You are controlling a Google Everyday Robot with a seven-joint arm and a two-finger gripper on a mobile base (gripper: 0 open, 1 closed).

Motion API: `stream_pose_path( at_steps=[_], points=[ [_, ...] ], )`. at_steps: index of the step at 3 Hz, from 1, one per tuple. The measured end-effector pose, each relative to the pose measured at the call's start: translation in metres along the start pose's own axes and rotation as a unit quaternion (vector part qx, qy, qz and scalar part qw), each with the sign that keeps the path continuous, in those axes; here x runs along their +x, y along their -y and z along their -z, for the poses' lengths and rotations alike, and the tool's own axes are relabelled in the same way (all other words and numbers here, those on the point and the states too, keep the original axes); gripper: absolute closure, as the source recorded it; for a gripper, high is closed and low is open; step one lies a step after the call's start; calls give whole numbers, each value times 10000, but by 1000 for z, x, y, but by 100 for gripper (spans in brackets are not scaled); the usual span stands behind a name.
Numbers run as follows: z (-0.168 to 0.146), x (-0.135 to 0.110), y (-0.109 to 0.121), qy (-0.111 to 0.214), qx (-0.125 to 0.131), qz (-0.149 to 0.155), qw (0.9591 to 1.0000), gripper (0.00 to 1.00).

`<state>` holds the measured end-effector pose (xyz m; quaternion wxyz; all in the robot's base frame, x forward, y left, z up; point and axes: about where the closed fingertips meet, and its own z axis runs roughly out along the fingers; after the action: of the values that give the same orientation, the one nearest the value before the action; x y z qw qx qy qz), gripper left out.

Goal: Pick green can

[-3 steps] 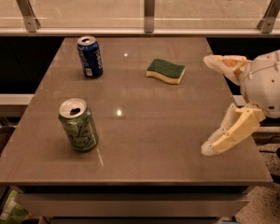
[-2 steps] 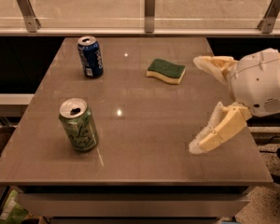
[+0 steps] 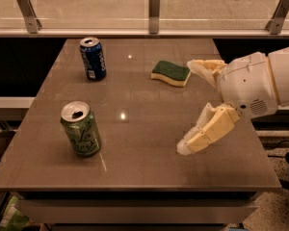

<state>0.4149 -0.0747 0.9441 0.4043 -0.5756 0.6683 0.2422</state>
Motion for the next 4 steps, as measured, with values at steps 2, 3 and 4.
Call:
stream_pose_path(
  at_steps=[2,3,4],
  points=[
    [-3,1,9,241,95,-57,9996,0],
    [-19,10,11,528,11,-189,9984,0],
    [-34,15,4,796,-139,-258,9964,0]
  ],
)
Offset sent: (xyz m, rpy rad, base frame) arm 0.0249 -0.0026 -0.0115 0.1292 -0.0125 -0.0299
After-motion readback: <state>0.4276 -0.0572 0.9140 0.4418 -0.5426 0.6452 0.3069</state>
